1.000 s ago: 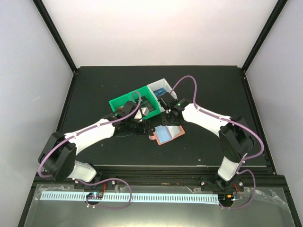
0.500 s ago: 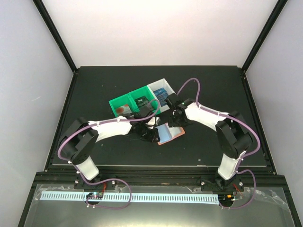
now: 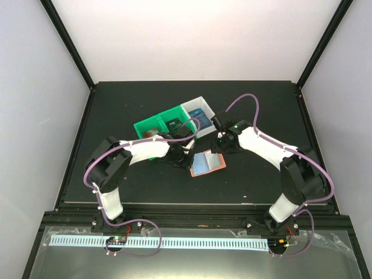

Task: Put the credit cards into the card holder
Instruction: Open the card holder at the center of the board, then adjust the storage box at the center of the board.

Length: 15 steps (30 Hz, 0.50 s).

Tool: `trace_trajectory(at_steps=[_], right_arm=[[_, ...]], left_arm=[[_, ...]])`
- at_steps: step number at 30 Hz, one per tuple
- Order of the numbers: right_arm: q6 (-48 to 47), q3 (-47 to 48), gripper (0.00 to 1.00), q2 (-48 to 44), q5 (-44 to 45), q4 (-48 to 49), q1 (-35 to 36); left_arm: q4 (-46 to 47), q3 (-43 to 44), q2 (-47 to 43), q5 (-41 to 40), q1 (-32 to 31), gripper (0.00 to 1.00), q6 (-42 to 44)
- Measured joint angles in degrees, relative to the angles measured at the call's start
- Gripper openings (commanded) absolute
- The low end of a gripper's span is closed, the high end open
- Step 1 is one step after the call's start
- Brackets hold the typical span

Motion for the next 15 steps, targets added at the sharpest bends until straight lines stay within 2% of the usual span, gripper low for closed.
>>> trace_trajectory(at_steps=[6,9,15], right_arm=[[-1.20,1.40,0.49,-4.24,-2.43,-0.63,-3.28],[-2.05,2.78,0.49,-5.86,-3.13,-0.72,-4.35],[-4.42,3.67,0.50,-7.06,-3.19,-1.44,-4.94]], left_arm=[[-2.16,3.06,2.40,-1.46,1.97,0.19,1.01],[-2.73,5.29,3.50,-1.46,2.80,0.23,2.05],[-4.63,8.85,1.68,-1.75,4.59,0.55,5.90]])
